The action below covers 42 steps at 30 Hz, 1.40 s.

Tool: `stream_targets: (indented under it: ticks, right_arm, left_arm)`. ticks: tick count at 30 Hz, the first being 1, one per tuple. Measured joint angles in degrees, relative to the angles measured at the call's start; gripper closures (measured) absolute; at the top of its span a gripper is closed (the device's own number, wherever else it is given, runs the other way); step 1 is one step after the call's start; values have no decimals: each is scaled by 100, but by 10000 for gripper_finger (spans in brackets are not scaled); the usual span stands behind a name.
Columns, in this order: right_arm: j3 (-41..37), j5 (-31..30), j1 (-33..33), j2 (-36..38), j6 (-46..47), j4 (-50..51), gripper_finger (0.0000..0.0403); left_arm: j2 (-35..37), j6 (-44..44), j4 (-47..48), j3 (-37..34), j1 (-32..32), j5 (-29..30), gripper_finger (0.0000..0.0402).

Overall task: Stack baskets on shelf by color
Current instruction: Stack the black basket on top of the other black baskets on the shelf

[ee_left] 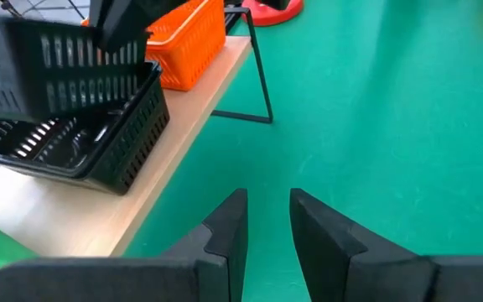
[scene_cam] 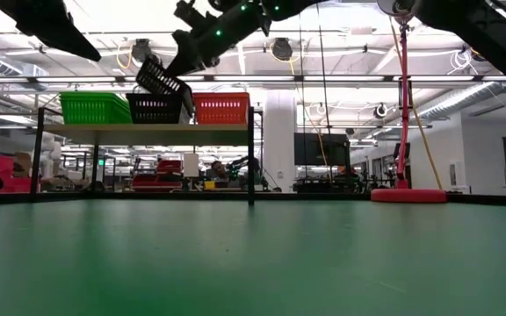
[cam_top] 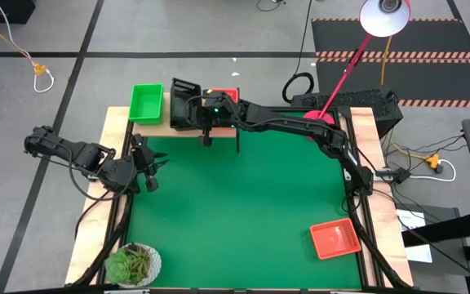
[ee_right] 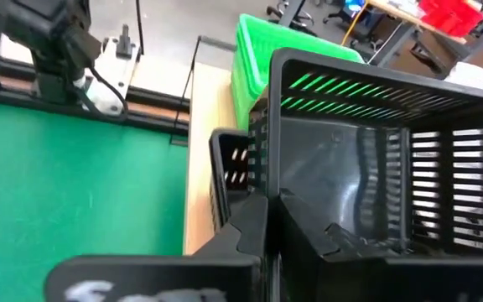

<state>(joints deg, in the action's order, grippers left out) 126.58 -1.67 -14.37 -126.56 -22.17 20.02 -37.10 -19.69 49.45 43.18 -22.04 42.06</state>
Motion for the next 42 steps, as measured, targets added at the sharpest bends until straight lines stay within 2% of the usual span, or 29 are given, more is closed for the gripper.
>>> stream_targets:
  ticks: [12,16,24,27,33,35,38,42]
  right_arm:
    - [4,-29,8,9,28,-10,366]
    - [4,-217,9,9,17,-6,358]
    - [2,-276,182,84,61,39,315]
    - [6,-275,371,280,65,427,299]
    - [9,-290,888,774,355,2073,290]
    - [9,-342,1099,916,525,2693,292]
    - [7,-745,1445,1029,799,3479,297]
    - [-466,-1449,1906,1247,1039,3730,305]
  left_arm:
    - [0,-84,0,0,0,-2,309]
    - [0,-107,0,0,0,-2,309]
    - [0,-114,0,0,0,172,309]
    - [0,-69,-239,-126,12,640,309]
    - [-9,1540,-1603,-739,457,725,309]
    - [0,2048,-2133,-894,708,570,309]
    - [-73,2604,-2840,-1135,1209,81,309]
    - [-302,2688,-2988,-1298,1823,-284,310]
